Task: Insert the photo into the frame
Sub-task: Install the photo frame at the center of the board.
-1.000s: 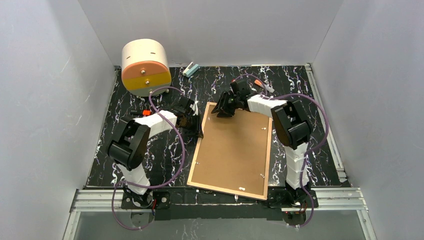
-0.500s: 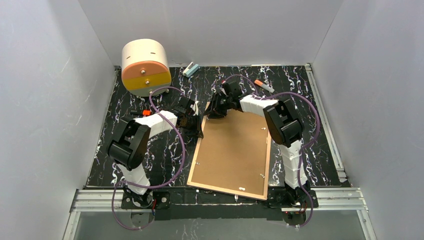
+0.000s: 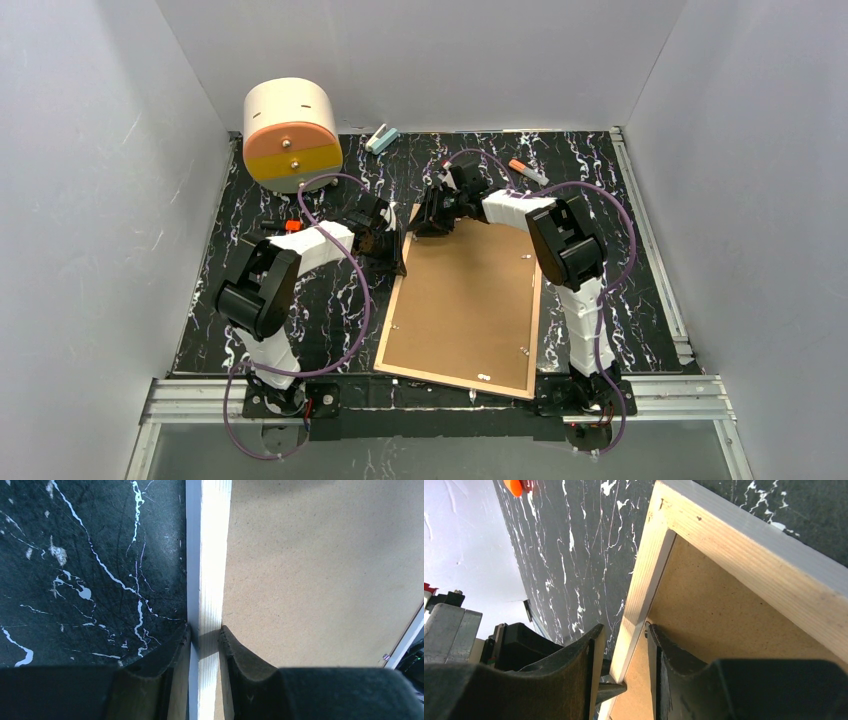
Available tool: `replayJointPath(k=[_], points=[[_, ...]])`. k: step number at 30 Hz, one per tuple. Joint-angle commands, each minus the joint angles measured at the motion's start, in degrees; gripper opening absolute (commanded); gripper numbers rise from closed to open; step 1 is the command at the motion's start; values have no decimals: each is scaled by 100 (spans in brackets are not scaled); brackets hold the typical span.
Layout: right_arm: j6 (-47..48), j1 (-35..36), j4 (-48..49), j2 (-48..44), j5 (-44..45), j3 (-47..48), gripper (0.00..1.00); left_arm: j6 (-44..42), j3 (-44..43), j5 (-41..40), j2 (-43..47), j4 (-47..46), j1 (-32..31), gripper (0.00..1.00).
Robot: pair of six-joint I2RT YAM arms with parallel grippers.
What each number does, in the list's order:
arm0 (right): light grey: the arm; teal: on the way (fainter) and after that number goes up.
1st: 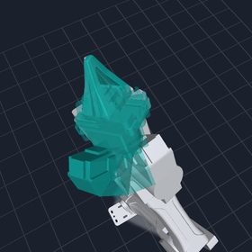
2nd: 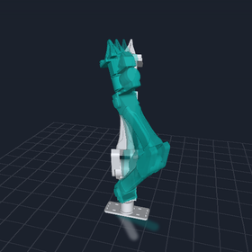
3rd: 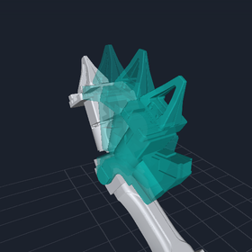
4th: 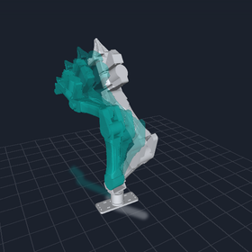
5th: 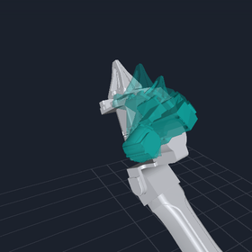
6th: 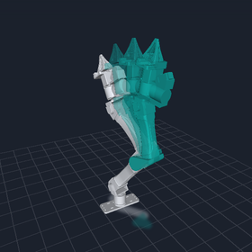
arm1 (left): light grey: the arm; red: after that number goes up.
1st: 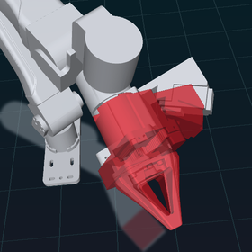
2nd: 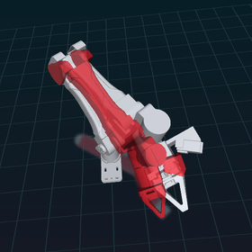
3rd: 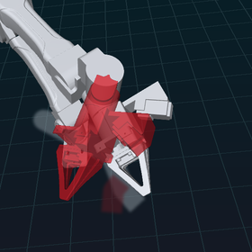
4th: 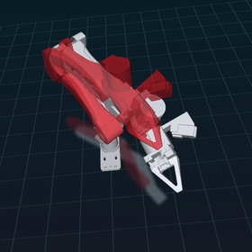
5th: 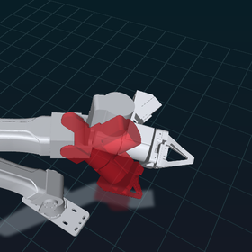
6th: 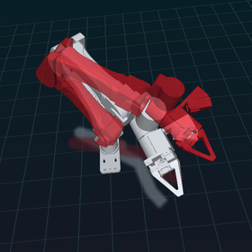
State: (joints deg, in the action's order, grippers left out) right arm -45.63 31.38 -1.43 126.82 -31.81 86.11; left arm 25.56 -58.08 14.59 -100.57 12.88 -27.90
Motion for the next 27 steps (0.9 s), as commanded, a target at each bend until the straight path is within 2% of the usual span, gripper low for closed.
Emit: replayJointPath(k=[1, 4, 7, 10, 14, 18, 21, 27], points=[[383, 194, -216, 291, -162, 128, 45, -8, 116, -235, -146, 76, 68, 4], [476, 194, -380, 292, -18, 160, 45, 10, 119, -262, -168, 51, 99, 6], [515, 195, -244, 164, -115, 58, 43, 27, 99, -293, -197, 56, 117, 12], [432, 189, 83, -51, -226, -111, 43, 36, 96, -328, -171, 65, 127, 21], [184, 146, 363, -192, -196, -192, 50, 11, 124, -330, -31, 77, 149, 33], [139, 141, 2, -200, 85, -39, 50, -7, 166, -158, 188, -67, 202, 42], [137, 141, -152, -198, 306, -35, 47, 54, 210, -133, 326, -187, 255, 41], [96, 142, -227, -82, 129, 11, 40, 123, 289, -29, 150, -274, 301, 13]])
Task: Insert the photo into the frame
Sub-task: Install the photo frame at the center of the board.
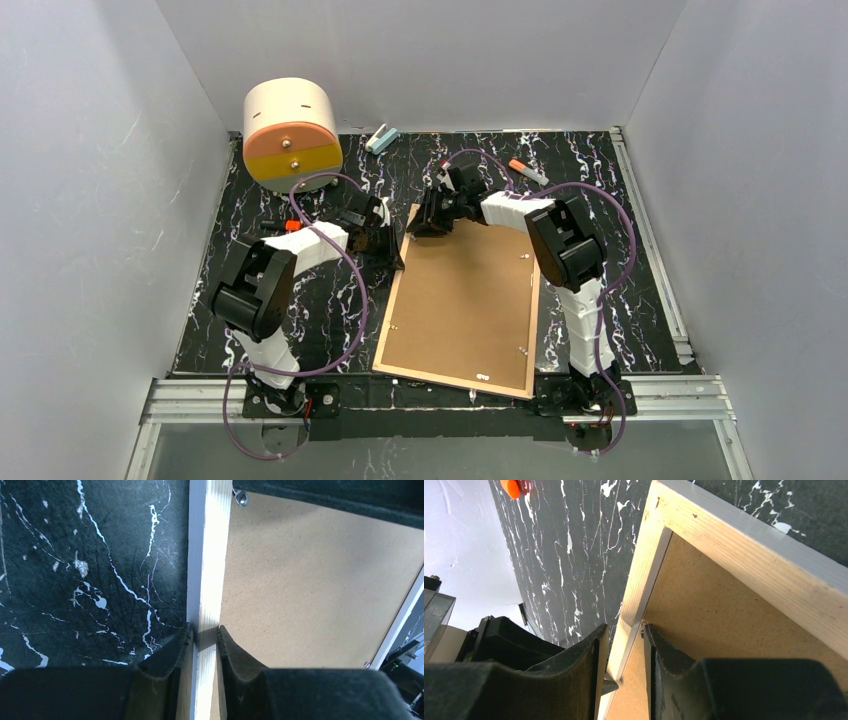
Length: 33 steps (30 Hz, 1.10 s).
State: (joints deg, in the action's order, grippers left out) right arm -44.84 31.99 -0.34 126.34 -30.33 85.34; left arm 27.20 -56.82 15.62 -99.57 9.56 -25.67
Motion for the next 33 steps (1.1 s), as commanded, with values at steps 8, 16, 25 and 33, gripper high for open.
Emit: replayJointPath(k=[8, 16, 25, 33], points=[[-331, 80, 690, 95, -1121, -128, 39, -44, 92, -40, -280, 100, 79, 4], [-485, 42, 968, 44, -1096, -198, 38, -70, -128, -135, -454, 252, 80, 3], [-306, -203, 638, -892, -353, -353, 44, -131, -282, -176, -365, 322, 145, 12], [280, -772, -897, -2062, 1249, -1016, 52, -242, -534, -294, -560, 298, 244, 12]])
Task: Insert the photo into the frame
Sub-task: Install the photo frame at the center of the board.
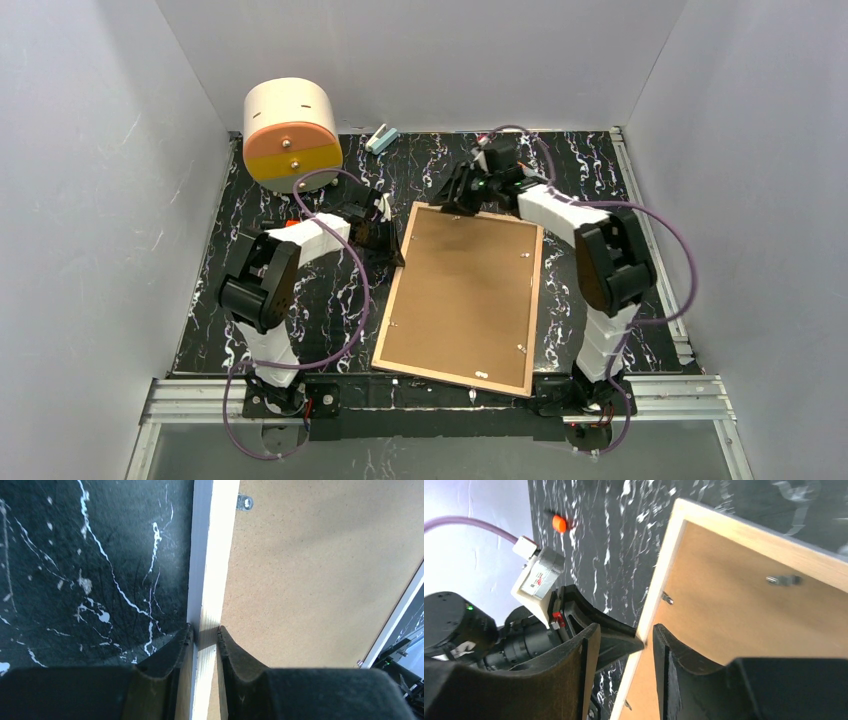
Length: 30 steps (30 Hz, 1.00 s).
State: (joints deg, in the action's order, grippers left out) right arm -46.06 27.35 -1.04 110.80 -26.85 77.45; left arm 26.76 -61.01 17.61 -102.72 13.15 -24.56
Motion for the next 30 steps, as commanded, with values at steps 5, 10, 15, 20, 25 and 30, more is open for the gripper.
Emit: replayJointPath(k=[5, 10, 15, 20, 25, 30], points=[[481, -431, -1210, -370, 952, -369, 53, -385, -335, -530, -157, 39, 207, 28], [189, -431, -657, -78, 1004, -464, 52, -567, -505, -299, -279, 99, 222, 34], [194, -432, -503, 340, 1281, -165, 52, -642, -426, -305, -329, 119, 219, 23], [160, -428, -370, 657, 1433, 14, 52, -689, -475, -253, -423, 159, 232, 17], [168, -432, -245, 818, 1634, 51, 51, -667, -448, -232, -468, 135, 232, 15], [185, -429, -88, 958, 1681, 106, 51, -729, -386, -137, -509, 135, 232, 15]])
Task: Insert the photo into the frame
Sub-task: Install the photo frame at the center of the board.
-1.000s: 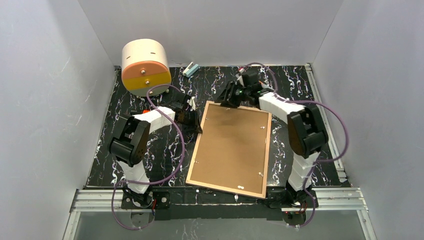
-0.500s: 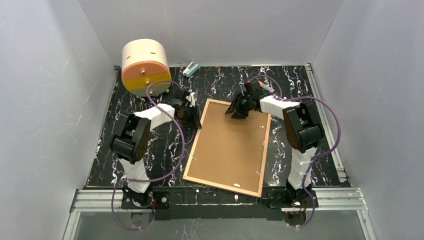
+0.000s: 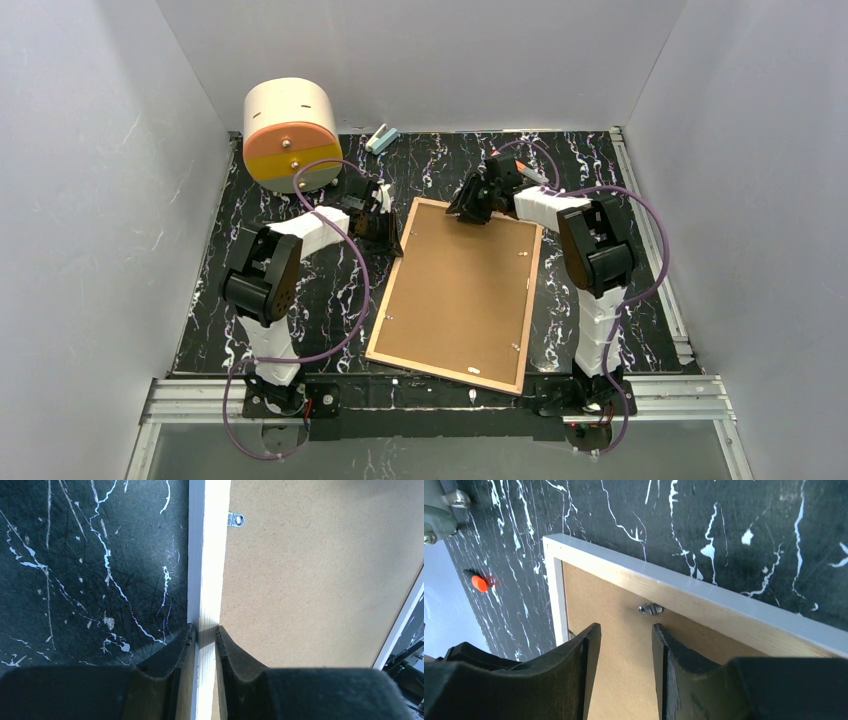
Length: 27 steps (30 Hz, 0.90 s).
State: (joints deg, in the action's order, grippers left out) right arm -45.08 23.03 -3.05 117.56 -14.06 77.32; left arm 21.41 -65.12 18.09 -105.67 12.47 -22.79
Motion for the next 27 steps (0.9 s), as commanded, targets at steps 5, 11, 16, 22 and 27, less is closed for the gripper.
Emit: replayJointPath(k=[5, 11, 16, 22, 27], points=[[127, 2, 180, 378, 509, 267, 51, -207, 58, -123, -235, 201, 55, 15], [148, 1, 473, 531, 277, 364, 50, -216, 52, -45, -272, 195, 55, 14], [157, 6, 798, 590, 43, 325, 49, -209, 36, -38, -305, 187, 55, 14], [233, -8, 984, 680, -225, 364, 49, -206, 27, -52, -351, 177, 55, 13], [202, -43, 749, 778, -130, 473, 50, -231, -31, -251, -409, 249, 55, 13]])
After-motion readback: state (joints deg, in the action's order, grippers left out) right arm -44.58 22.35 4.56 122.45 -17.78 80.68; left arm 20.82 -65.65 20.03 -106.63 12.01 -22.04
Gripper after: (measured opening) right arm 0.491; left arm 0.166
